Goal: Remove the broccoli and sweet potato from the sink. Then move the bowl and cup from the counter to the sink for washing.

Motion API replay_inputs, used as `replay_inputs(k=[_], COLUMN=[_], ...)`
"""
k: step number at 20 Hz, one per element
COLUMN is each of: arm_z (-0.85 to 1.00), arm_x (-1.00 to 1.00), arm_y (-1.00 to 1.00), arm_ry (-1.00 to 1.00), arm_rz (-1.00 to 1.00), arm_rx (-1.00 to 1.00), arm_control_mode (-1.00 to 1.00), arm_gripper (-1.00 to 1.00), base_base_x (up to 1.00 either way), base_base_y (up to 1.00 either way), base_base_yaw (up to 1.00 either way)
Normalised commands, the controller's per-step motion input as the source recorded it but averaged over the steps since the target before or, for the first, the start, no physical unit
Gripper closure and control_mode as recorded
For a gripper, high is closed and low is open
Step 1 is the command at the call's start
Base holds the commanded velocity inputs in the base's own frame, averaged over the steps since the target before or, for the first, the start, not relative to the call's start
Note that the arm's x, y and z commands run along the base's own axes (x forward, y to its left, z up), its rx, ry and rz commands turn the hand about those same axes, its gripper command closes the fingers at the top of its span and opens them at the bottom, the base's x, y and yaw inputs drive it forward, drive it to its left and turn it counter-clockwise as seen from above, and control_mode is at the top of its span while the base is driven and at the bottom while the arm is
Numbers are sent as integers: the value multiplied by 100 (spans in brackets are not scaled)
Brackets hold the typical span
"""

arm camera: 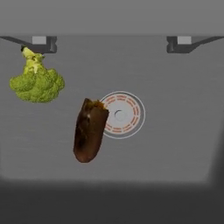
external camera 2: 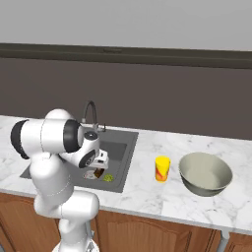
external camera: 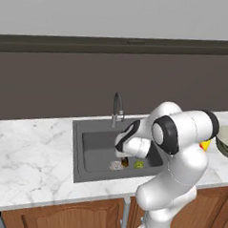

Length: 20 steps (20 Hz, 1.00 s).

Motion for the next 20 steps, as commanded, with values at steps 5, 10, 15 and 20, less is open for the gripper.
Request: replay_inputs(k=[5,10,15,20], arm_z=[-17,-16,-14,-13], arm_x=[15,16,17,15], arm_y=[0,0,0,0], arm_ry=[2,4,2,0], arm_rz=[0,0,0,0], arm_rx=[-3,-2,-2,-1], arm_control_mode=[-100,-100,-100,-100], arm_gripper=[-100,-100,-100,-100], base_base_x=[0,0,0,0], base_base_y=[0,0,0,0], base_base_yaw=[0,0,0,0])
